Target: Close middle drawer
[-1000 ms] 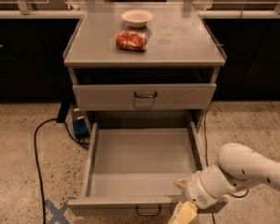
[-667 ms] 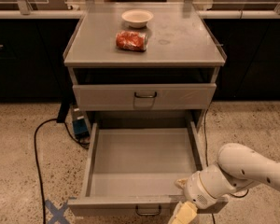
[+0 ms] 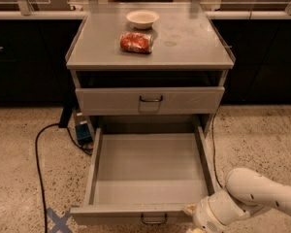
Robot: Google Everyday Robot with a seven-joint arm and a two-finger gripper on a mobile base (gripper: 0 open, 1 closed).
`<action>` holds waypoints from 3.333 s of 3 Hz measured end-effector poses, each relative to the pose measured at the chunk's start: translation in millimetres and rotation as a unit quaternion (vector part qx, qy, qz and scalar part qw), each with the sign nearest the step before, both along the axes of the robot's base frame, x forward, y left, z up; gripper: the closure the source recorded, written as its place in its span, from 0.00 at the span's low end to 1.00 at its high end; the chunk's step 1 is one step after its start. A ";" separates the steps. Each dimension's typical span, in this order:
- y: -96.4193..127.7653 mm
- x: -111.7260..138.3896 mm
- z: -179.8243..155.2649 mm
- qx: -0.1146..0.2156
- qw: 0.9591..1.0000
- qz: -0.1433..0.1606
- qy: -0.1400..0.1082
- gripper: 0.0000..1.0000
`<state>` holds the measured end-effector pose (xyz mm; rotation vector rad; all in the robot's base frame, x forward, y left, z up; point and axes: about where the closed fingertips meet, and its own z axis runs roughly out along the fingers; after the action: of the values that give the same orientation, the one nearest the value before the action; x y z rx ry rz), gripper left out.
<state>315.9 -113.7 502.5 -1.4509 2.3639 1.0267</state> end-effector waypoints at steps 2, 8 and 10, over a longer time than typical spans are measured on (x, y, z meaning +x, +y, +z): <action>-7.1 -35.5 -46.7 -0.020 0.999 0.004 0.045 0.00; 64.7 92.7 -85.6 0.006 0.998 -0.006 -0.058 0.00; 64.1 105.5 -85.6 -0.001 0.998 -0.013 -0.066 0.00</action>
Offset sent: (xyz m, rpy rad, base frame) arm -0.0510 -0.0099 -0.0688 -0.0570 0.1284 0.0141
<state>421.3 -49.6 416.9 -1.4379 2.2844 0.8935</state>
